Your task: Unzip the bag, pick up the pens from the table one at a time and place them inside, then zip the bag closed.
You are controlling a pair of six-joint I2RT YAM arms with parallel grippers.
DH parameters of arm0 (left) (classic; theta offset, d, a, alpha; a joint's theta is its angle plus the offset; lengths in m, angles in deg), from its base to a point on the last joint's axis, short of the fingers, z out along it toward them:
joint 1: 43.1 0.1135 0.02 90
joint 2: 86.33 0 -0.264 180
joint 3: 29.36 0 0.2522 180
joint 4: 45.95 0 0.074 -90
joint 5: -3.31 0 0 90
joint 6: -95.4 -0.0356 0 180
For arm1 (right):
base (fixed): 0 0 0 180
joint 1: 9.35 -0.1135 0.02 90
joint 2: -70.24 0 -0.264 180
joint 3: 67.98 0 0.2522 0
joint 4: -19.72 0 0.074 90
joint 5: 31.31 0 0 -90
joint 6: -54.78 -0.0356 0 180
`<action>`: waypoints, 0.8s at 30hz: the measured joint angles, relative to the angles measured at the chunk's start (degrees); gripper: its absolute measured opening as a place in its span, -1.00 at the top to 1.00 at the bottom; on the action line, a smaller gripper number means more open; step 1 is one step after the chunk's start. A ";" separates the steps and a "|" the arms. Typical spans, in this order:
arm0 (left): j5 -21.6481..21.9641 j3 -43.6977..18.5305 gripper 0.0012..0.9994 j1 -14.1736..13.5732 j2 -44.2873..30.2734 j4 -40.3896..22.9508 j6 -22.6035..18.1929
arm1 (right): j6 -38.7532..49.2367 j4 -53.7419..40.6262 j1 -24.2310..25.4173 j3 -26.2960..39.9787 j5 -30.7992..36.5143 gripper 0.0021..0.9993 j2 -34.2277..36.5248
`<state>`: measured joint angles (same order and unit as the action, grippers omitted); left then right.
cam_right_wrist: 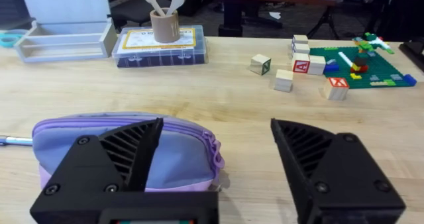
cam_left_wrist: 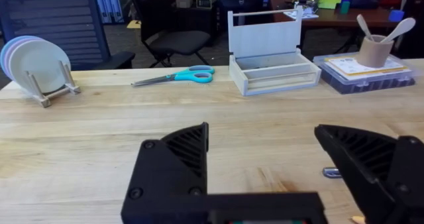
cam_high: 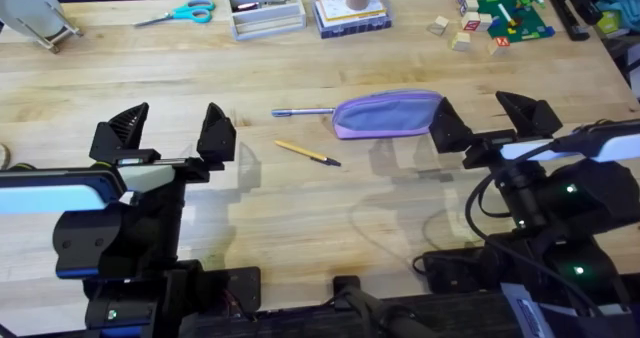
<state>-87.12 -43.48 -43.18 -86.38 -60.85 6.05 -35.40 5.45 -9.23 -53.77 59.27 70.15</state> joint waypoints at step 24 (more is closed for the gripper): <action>-2.32 0.00 -0.99 -0.04 0.00 2.89 -0.08 | -2.62 -0.40 0.00 0.19 -1.85 -1.00 0.00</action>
<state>-89.44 -43.48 -43.22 -86.38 -57.96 5.97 -38.02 5.05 -9.23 -53.57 57.42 70.15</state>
